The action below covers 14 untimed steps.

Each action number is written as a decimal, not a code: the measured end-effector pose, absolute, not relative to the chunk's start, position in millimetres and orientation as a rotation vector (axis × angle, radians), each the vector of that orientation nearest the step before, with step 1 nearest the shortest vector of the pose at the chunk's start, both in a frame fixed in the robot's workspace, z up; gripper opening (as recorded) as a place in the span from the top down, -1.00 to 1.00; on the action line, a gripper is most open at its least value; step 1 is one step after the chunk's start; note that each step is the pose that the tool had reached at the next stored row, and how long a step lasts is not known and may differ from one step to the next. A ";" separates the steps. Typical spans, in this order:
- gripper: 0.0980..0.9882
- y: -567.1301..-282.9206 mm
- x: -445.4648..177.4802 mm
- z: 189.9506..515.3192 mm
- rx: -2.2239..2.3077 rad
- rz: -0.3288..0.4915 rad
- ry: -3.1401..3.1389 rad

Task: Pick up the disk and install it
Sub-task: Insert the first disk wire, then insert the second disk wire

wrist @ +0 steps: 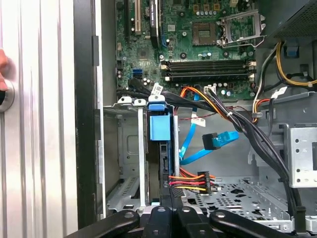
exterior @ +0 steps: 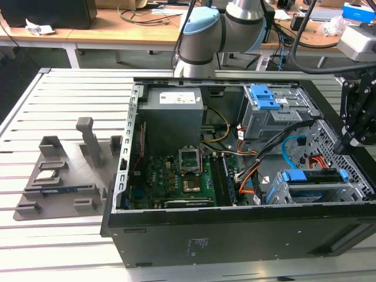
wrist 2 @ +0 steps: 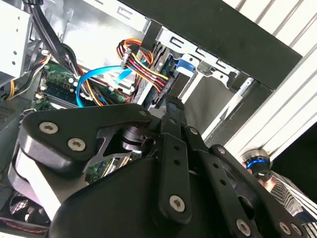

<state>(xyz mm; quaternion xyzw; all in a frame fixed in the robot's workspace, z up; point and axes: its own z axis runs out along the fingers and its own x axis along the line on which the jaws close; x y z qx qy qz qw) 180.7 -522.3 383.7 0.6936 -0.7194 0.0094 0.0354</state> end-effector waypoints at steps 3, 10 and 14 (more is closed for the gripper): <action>0.98 -522.3 180.7 383.9 2.131 0.029 -2.210; 0.83 -522.3 180.7 384.0 2.131 0.029 -2.210; 0.54 -522.3 180.7 384.1 2.131 0.029 -2.210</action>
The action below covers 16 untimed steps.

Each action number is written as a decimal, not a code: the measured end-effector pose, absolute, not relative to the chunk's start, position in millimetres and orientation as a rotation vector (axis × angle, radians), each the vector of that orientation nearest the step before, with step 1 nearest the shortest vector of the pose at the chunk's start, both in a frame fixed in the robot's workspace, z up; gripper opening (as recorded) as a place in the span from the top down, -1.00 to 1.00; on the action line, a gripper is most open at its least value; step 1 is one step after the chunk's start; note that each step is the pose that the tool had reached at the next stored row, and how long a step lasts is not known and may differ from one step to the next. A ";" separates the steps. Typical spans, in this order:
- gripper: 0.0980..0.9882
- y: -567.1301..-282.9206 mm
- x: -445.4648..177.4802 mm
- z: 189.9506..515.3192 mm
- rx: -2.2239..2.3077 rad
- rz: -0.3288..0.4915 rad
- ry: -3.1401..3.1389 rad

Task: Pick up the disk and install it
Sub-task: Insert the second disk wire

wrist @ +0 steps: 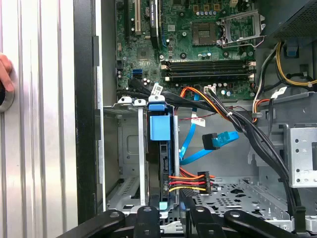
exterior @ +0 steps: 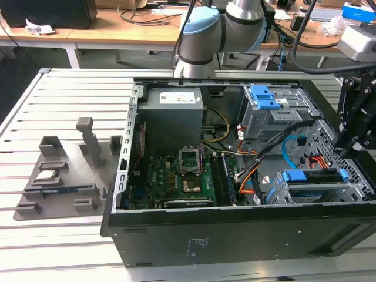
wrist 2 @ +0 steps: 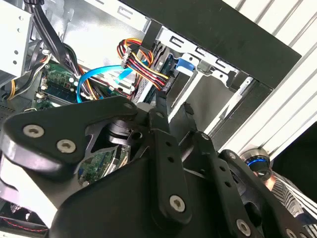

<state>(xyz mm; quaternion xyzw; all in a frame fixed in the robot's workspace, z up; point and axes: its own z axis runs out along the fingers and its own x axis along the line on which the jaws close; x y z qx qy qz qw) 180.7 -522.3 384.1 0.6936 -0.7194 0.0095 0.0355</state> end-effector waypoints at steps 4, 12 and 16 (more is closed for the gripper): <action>0.54 -497.9 175.3 384.0 2.131 0.029 -2.210; 0.54 -479.7 139.8 380.4 2.131 0.030 -2.210; 0.54 -479.9 130.0 374.8 2.131 0.029 -2.210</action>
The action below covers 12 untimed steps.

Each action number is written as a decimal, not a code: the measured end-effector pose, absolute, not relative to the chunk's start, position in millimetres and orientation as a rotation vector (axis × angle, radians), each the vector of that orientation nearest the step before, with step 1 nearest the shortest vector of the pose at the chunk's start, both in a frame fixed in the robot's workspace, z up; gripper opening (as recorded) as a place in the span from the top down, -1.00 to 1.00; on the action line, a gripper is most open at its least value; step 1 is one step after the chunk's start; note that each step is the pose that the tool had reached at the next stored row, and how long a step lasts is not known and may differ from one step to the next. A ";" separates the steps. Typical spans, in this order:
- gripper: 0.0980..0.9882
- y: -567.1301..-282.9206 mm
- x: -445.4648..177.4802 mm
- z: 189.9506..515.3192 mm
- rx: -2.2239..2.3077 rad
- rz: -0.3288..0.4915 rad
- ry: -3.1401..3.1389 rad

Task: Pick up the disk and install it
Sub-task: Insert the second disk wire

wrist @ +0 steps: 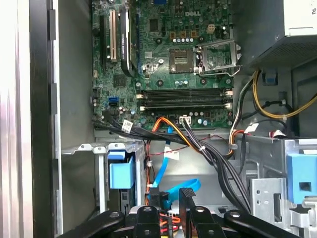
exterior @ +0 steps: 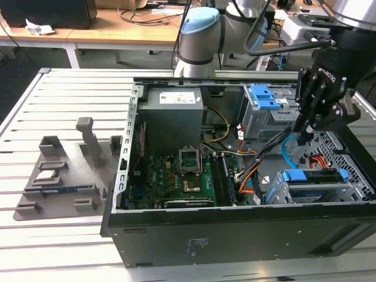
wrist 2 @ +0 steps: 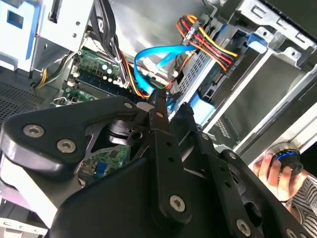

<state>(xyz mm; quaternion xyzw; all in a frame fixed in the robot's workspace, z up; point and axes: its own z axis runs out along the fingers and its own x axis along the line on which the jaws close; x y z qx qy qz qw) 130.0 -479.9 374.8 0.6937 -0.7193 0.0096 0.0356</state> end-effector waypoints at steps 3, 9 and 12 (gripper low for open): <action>0.54 -481.2 129.5 367.9 2.137 0.030 -2.204; 0.73 -481.3 129.4 367.9 2.136 0.033 -2.203; 0.85 -481.3 129.4 367.9 2.136 0.033 -2.203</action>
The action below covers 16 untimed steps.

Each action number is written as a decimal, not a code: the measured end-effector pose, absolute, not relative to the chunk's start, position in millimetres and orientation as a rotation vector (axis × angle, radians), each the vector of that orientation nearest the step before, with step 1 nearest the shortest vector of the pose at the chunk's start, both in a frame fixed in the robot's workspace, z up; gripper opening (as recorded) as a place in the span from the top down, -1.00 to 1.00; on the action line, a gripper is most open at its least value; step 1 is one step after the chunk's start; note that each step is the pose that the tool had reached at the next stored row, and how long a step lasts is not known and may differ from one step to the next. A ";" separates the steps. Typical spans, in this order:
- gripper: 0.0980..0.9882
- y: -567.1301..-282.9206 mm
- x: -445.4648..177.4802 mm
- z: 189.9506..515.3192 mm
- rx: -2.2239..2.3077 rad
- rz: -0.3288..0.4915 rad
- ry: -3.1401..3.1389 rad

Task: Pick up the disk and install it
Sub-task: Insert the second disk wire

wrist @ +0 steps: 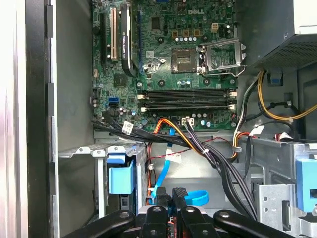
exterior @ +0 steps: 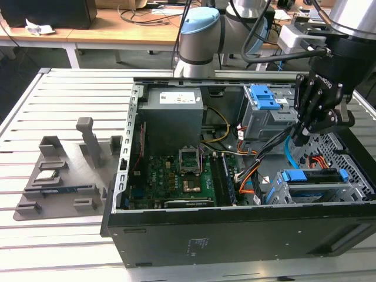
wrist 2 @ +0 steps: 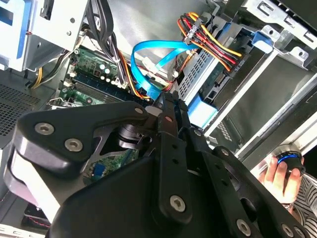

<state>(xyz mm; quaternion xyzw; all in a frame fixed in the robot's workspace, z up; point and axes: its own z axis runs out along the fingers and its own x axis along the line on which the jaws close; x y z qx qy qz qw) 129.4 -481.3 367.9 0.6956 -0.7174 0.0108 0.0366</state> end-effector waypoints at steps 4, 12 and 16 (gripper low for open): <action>0.85 -481.4 129.4 367.9 2.136 0.033 -2.203; 0.85 -516.0 130.3 360.2 2.136 0.035 -2.200; 0.85 -520.3 152.5 345.7 2.147 0.035 -2.189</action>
